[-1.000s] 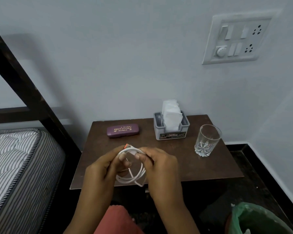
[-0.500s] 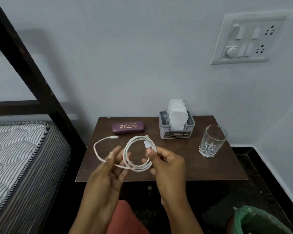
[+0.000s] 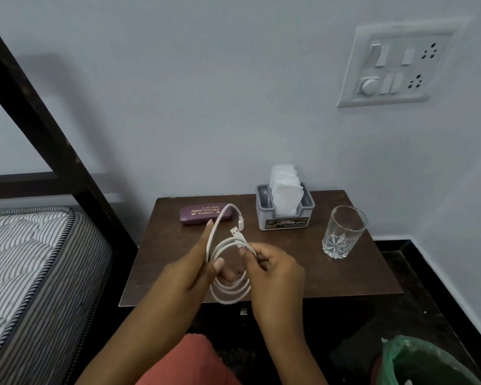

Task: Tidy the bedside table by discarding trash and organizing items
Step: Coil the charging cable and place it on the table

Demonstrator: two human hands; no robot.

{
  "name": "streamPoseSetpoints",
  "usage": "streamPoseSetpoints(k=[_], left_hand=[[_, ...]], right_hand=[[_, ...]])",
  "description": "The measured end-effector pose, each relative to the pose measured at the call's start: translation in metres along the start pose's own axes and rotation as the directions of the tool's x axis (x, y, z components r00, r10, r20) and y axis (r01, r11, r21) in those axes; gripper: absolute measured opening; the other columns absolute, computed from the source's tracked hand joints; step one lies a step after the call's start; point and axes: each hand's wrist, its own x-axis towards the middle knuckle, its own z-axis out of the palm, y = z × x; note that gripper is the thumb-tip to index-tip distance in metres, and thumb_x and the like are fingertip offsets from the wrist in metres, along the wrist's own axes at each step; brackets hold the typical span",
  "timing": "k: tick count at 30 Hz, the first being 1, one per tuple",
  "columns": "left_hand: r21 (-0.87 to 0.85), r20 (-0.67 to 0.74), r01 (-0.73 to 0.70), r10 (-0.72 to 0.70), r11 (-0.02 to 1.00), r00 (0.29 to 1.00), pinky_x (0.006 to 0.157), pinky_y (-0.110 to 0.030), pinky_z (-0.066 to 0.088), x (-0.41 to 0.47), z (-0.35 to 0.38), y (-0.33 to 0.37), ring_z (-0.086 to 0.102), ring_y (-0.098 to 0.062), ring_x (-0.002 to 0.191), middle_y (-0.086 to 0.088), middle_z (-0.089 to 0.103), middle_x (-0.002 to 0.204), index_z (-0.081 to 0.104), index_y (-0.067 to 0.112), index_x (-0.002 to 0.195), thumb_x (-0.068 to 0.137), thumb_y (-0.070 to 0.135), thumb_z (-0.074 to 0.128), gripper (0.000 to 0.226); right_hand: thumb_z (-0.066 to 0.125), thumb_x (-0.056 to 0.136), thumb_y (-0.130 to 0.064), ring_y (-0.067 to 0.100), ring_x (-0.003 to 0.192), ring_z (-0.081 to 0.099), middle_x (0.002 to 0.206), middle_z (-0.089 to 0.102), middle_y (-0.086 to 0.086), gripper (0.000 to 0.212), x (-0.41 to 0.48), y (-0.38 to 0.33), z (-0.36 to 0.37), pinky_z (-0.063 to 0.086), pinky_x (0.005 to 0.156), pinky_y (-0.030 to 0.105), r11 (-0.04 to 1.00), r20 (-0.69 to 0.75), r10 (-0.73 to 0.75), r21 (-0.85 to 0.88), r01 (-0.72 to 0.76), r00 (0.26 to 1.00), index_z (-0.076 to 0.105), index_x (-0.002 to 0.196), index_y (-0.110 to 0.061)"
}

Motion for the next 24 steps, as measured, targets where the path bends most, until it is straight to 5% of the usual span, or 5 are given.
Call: streamPoseSetpoints(k=[8, 11, 15, 18, 24], left_hand=[[0.591, 0.045, 0.013, -0.049, 0.807, 0.998, 0.095, -0.024, 0.036, -0.005, -0.004, 0.021, 0.051, -0.004, 0.111, 0.018, 0.050, 0.120, -0.020, 0.029, 0.146, 0.097, 0.018, 0.032, 0.072], [0.702, 0.019, -0.004, -0.013, 0.712, 1.000, 0.096, -0.026, 0.033, -0.001, -0.005, 0.019, 0.047, -0.006, 0.119, 0.013, 0.041, 0.136, -0.012, 0.026, 0.148, 0.092, 0.012, 0.042, 0.078], [0.030, 0.049, 0.061, -0.062, 0.998, 0.997, 0.084, -0.019, 0.042, -0.001, -0.012, 0.014, 0.058, 0.003, 0.096, 0.018, 0.064, 0.100, 0.060, 0.047, 0.110, 0.088, 0.042, 0.052, 0.025], [-0.616, 0.166, 0.386, -0.367, 0.686, 0.915, 0.081, -0.033, 0.050, 0.005, -0.010, -0.001, 0.068, -0.017, 0.093, 0.002, 0.075, 0.093, 0.070, 0.024, 0.106, 0.069, 0.062, 0.040, 0.061], [-0.534, 0.273, 0.534, -0.464, 0.656, 0.843, 0.065, -0.036, 0.055, 0.004, 0.005, -0.020, 0.066, -0.026, 0.060, -0.016, 0.067, 0.066, 0.072, 0.010, 0.078, 0.057, 0.073, 0.059, 0.068]], right_hand=[[0.060, 0.087, -0.028, 0.001, 0.075, 0.060, 0.079, 0.061, -0.012, 0.060, -0.010, -0.016, 0.001, 0.044, 0.063, 0.007, 0.989, 0.128, -0.133, 0.080, 0.124, 0.983, 0.029, 0.130, -0.057], [0.061, 0.088, -0.021, -0.002, 0.084, 0.058, 0.093, 0.063, -0.011, 0.049, -0.010, -0.013, 0.005, 0.041, 0.071, 0.002, 0.984, 0.076, -0.164, 0.081, 0.158, 0.984, 0.048, 0.131, -0.038], [0.060, 0.085, -0.017, -0.007, 0.093, 0.056, 0.095, 0.063, -0.014, 0.027, -0.005, -0.011, 0.005, 0.038, 0.075, 0.000, 0.982, -0.046, -0.177, 0.065, 0.179, 0.983, 0.065, 0.112, -0.018], [0.057, 0.084, -0.017, -0.007, 0.087, 0.056, 0.088, 0.059, -0.017, 0.023, 0.000, -0.014, -0.005, 0.039, 0.071, 0.002, 0.981, 0.066, -0.186, 0.060, 0.182, 0.980, 0.067, 0.104, -0.021], [0.043, 0.089, -0.023, 0.013, 0.088, 0.056, 0.094, 0.055, -0.003, 0.024, -0.001, -0.022, -0.015, 0.049, 0.076, 0.035, 0.845, 0.633, -0.203, -0.273, 0.461, 0.747, 0.063, 0.102, -0.023]])
